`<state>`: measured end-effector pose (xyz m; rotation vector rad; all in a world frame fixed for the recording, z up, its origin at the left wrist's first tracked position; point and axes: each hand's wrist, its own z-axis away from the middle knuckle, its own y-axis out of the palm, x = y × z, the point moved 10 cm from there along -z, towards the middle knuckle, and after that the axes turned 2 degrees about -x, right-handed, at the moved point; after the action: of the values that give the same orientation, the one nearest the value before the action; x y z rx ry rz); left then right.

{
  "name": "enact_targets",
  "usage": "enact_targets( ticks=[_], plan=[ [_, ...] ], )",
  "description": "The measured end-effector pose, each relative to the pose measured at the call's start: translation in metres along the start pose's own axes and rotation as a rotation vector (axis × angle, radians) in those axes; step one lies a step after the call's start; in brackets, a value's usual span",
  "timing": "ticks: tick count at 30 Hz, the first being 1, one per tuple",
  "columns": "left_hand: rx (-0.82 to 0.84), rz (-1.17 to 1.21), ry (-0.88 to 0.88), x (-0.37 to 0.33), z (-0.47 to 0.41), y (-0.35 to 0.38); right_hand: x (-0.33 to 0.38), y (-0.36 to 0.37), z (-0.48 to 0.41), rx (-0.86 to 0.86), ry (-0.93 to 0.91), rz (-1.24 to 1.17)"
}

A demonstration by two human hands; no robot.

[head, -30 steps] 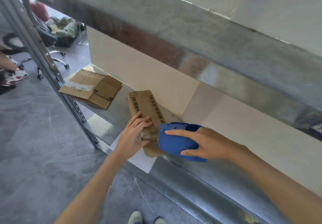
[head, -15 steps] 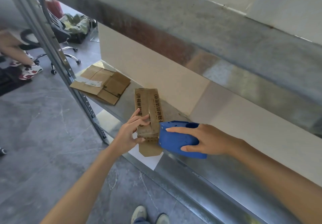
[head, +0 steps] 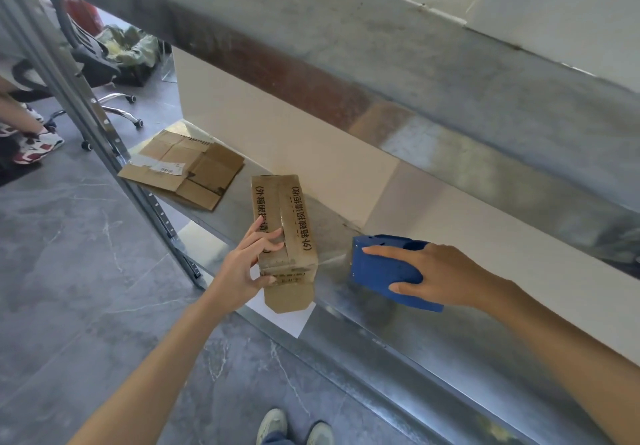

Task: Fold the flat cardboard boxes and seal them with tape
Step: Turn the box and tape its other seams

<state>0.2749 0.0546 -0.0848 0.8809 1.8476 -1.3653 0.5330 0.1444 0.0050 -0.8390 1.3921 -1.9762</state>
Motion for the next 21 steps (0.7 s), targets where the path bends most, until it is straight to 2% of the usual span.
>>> enact_targets(
  ticks=[10,21],
  plan=[
    [-0.014,0.011,0.001,-0.006,0.003,-0.003,0.038,0.027,-0.028,-0.147,0.148,0.182],
    [0.02,-0.027,-0.014,-0.012,0.002,-0.002,0.06,0.055,-0.067,-0.142,0.182,0.207]
  ],
)
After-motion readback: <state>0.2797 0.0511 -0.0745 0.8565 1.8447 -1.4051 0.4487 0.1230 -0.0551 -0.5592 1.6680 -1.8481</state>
